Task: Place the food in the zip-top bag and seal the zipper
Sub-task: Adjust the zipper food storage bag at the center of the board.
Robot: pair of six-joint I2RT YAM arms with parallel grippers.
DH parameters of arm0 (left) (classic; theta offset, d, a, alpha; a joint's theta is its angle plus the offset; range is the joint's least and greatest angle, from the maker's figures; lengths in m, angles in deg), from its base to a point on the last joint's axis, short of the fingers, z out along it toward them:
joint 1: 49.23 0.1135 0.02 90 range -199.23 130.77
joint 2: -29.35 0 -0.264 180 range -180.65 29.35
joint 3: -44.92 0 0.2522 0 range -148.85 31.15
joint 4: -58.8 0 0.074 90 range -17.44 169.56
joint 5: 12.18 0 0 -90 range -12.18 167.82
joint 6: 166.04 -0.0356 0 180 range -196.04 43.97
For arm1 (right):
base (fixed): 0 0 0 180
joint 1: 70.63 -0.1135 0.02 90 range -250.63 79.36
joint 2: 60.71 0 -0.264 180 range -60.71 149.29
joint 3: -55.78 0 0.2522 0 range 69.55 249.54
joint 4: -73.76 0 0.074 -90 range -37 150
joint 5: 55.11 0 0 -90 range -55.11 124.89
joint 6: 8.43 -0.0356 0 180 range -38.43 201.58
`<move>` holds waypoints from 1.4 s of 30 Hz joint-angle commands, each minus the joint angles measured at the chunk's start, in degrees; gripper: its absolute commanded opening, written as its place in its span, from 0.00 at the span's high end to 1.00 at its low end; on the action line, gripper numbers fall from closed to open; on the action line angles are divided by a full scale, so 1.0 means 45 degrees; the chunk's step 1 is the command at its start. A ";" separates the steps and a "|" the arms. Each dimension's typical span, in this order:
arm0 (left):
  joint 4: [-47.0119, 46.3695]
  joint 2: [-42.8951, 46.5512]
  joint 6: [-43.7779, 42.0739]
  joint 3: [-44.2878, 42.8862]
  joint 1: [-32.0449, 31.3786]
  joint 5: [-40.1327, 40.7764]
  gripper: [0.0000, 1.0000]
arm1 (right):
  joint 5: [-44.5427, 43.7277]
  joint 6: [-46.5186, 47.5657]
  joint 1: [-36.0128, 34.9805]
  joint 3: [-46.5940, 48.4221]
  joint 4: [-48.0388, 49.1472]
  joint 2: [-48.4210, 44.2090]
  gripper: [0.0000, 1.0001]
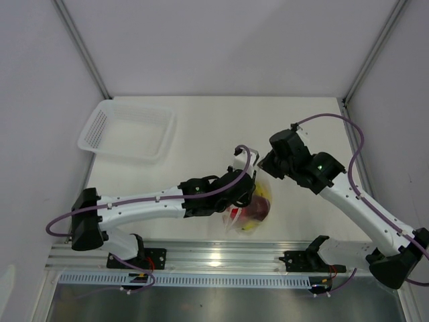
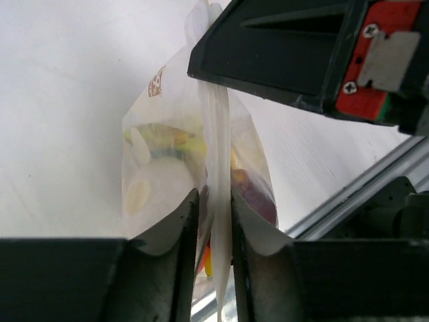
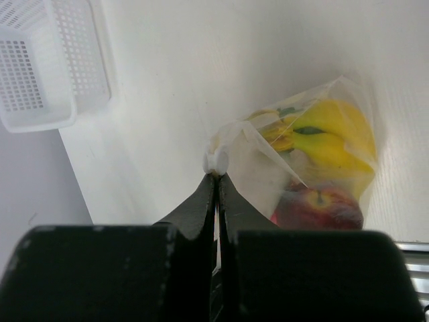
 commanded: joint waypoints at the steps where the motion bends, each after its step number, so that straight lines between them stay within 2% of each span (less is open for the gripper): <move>1: -0.0147 0.0724 -0.0446 0.0100 -0.0006 -0.0713 0.77 | -0.0335 0.0519 -0.0052 -0.0054 0.0343 -0.0452 1.00; 2: -0.0087 0.0859 -0.0485 0.0139 0.0130 -0.0909 0.85 | -0.0257 0.0694 -0.0033 -0.0073 0.0382 -0.0510 1.00; 5: -0.0105 0.1269 -0.0680 0.0528 0.0578 -0.1941 1.00 | 0.0152 0.1534 0.0104 -0.0229 0.0695 -0.0666 0.94; 7: -0.0358 0.1874 -0.0856 0.1054 0.0910 -0.2587 1.00 | 0.0503 0.2234 0.0240 -0.0386 0.1025 -0.0861 0.87; 9: -0.0847 0.2402 -0.0973 0.1737 0.1516 -0.3720 0.99 | 0.0778 0.2511 0.0416 -0.0483 0.1125 -0.1037 0.87; 13: -0.1121 0.2696 -0.1187 0.2132 0.2123 -0.4660 0.99 | 0.1109 0.2766 0.0631 -0.0757 0.1495 -0.1155 0.92; 15: -0.1199 0.2638 -0.1596 0.2015 0.2162 -0.5068 0.99 | 0.1383 0.2941 0.0651 -0.0757 0.1613 -0.1155 0.89; 18: -0.1394 0.2618 -0.2045 0.2053 0.2259 -0.5732 0.99 | 0.2027 0.3857 0.0710 -0.0679 0.1847 -0.1135 0.71; 19: -0.1511 0.2677 -0.2144 0.2131 0.2299 -0.6238 0.99 | 0.2164 0.4150 0.0729 -0.0602 0.1809 -0.1097 0.58; 22: -0.1570 0.2969 -0.2341 0.2403 0.2746 -0.7622 0.99 | 0.2554 0.5361 0.0943 -0.0387 0.1633 -0.1077 0.47; 24: -0.1668 0.3243 -0.2302 0.2599 0.3410 -0.8543 0.99 | 0.2867 0.6143 0.1177 -0.0406 0.1555 -0.1096 0.44; 25: -0.1804 0.3360 -0.2340 0.2968 0.3896 -0.9437 1.00 | 0.3062 0.6358 0.1430 -0.0464 0.1574 -0.1116 0.43; 29: -0.1630 0.3887 -0.2807 0.3401 0.4875 -1.1142 0.99 | 0.4680 0.7413 0.1958 -0.0815 0.1827 -0.1485 0.42; 34: -0.1629 0.4064 -0.3375 0.3772 0.5774 -1.3115 0.99 | 0.6205 0.8079 0.2135 -0.1752 0.3329 -0.2364 0.40; 39: -0.1648 0.4376 -0.3649 0.4221 0.6575 -1.4639 0.99 | 1.0259 0.7962 0.3774 -0.2708 0.4968 -0.2873 0.42; 42: -0.1766 0.4591 -0.3649 0.4553 0.7374 -1.5655 1.00 | 1.1322 0.7903 0.4341 -0.3549 0.5848 -0.3282 0.43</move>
